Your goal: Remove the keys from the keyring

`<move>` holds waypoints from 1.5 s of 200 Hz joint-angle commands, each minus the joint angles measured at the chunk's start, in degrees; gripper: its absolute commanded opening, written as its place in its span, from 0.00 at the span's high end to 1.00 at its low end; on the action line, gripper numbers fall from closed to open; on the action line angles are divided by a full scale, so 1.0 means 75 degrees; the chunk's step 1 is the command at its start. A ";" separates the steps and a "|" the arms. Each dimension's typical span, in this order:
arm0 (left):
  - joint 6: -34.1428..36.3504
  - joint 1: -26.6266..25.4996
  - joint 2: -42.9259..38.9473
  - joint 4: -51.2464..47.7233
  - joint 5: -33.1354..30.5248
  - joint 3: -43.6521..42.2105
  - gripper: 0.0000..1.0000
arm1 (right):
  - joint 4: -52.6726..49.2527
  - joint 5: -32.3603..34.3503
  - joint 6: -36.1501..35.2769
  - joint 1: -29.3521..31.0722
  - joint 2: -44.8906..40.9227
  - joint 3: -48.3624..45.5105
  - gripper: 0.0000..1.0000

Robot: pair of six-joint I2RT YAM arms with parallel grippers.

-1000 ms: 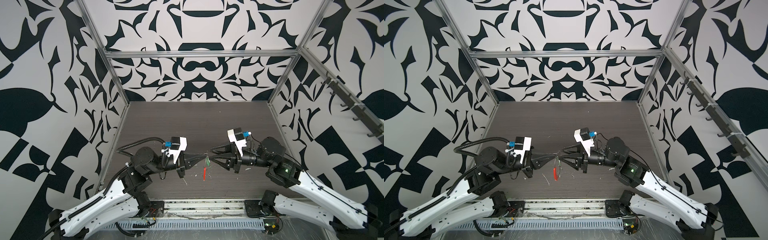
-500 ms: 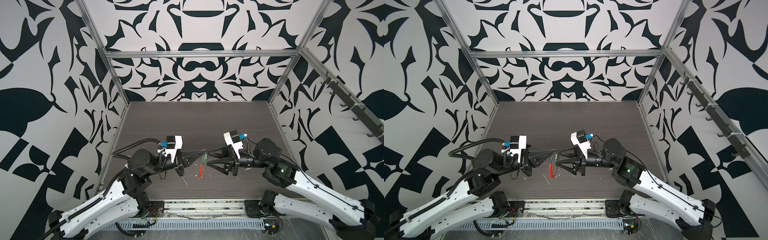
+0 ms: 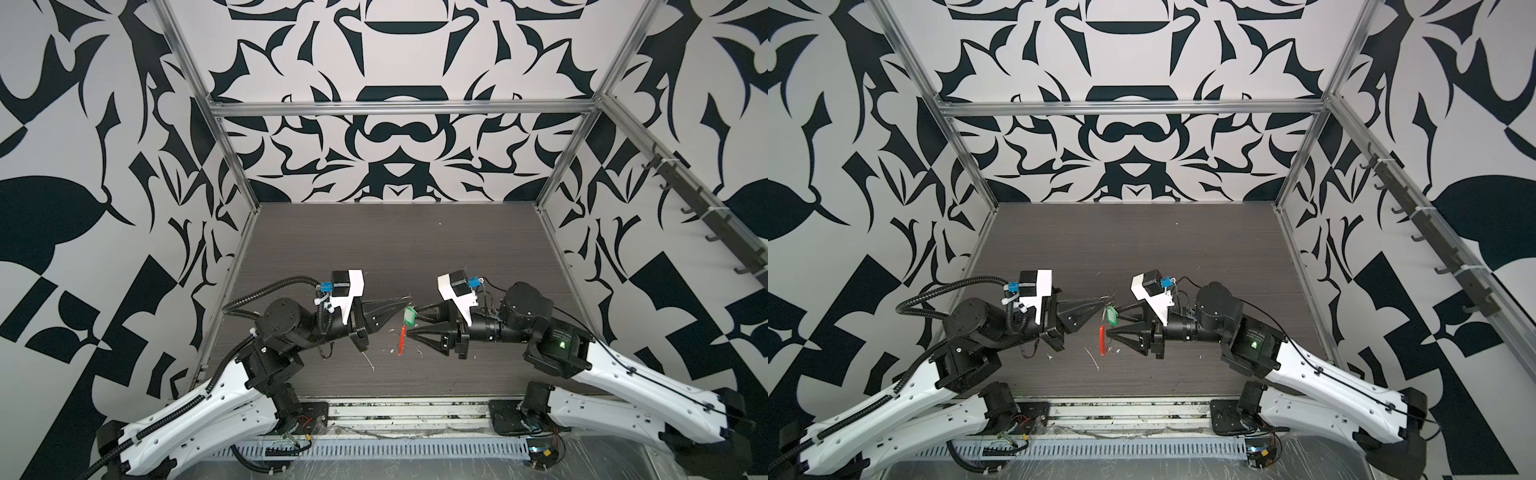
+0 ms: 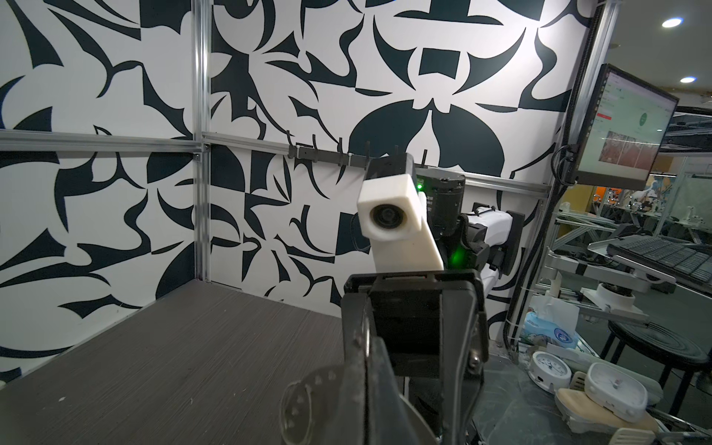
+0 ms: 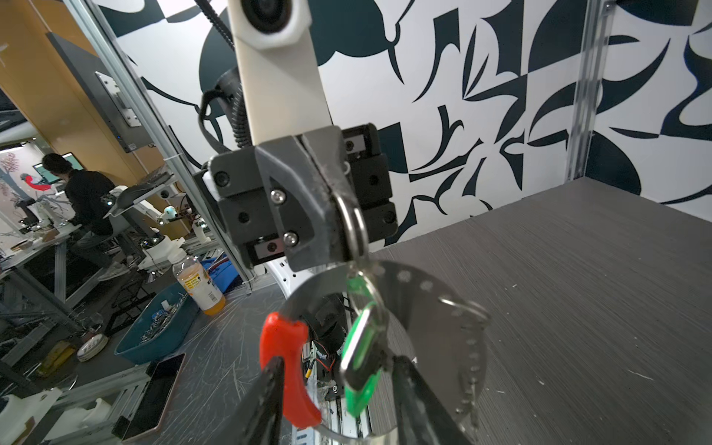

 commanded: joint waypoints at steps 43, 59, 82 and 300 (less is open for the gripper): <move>-0.0091 0.0014 -0.0076 0.0364 -0.0061 -0.0085 1.00 | -0.0035 0.0403 -0.0197 0.0106 0.0145 0.0550 0.97; -0.0092 0.0016 -0.0121 0.0378 -0.0113 -0.0089 1.00 | -0.0045 0.0474 -0.0218 0.0148 0.0168 0.0515 1.00; -0.0125 0.0006 -0.0149 0.0508 -0.0183 -0.0136 1.00 | -0.0039 0.0572 -0.0255 0.0235 0.0225 0.0451 1.00; -0.0205 0.0006 -0.0505 0.0204 -0.0074 -0.0370 1.00 | -0.0136 0.1093 -0.0485 0.0586 -0.0831 0.0520 0.55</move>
